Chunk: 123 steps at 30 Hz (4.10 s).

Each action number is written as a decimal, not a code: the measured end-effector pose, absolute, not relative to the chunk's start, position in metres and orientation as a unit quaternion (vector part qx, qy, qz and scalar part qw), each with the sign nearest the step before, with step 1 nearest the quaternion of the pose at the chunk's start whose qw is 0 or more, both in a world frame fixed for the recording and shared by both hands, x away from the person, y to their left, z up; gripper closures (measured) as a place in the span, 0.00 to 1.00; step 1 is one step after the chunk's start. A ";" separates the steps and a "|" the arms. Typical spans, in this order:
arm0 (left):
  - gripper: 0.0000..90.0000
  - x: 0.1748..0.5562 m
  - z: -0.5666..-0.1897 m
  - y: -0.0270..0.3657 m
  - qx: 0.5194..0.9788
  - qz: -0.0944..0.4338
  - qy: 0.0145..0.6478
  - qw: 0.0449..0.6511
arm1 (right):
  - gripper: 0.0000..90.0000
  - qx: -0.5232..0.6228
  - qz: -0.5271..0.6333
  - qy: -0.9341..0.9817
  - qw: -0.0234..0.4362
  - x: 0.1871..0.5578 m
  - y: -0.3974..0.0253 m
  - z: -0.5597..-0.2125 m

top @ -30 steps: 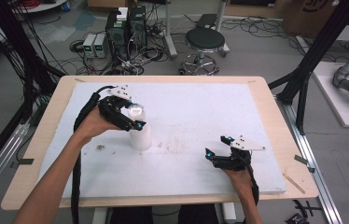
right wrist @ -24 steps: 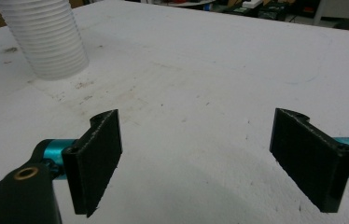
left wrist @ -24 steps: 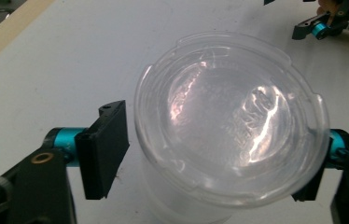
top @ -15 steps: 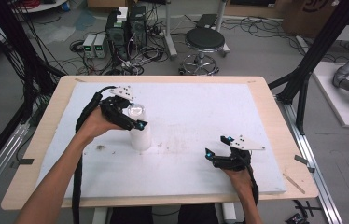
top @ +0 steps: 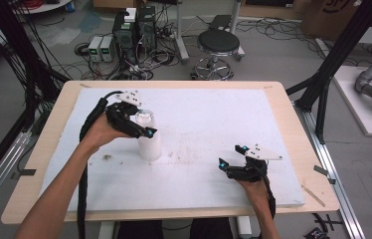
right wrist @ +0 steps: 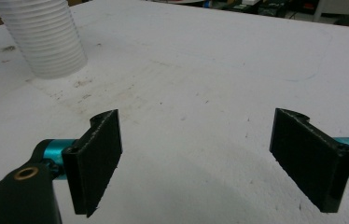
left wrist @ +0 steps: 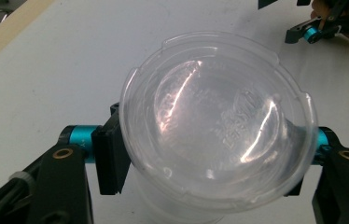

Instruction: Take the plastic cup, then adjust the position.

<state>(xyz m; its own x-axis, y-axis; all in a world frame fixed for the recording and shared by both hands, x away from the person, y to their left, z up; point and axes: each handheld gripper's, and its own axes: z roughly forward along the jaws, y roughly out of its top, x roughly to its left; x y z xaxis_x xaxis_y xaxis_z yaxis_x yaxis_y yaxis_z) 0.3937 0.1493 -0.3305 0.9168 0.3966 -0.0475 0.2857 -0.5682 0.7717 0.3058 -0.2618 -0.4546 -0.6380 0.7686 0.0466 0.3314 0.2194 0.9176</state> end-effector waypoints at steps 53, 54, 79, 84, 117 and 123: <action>0.39 0.307 -0.293 0.158 0.815 0.065 0.095 0.568 | 0.19 0.372 0.503 0.753 0.206 0.308 -0.262 -0.455; 0.39 0.303 -0.300 0.158 0.812 0.061 0.095 0.573 | 0.19 0.373 0.501 0.753 0.206 0.308 -0.262 -0.455; 0.39 0.287 -0.396 0.160 0.767 0.009 0.096 0.634 | 0.19 0.366 0.495 0.759 0.211 0.308 -0.260 -0.455; 0.39 0.288 -0.397 0.163 0.769 0.007 0.099 0.632 | 0.19 0.366 0.499 0.757 0.208 0.308 -0.260 -0.454; 0.39 0.289 -0.400 0.155 0.750 -0.001 0.093 0.655 | 0.19 0.140 0.601 0.783 0.075 0.289 -0.217 -0.384; 0.39 0.289 -0.397 0.153 0.740 -0.002 0.092 0.666 | 0.19 0.115 0.608 0.784 0.057 0.287 -0.207 -0.379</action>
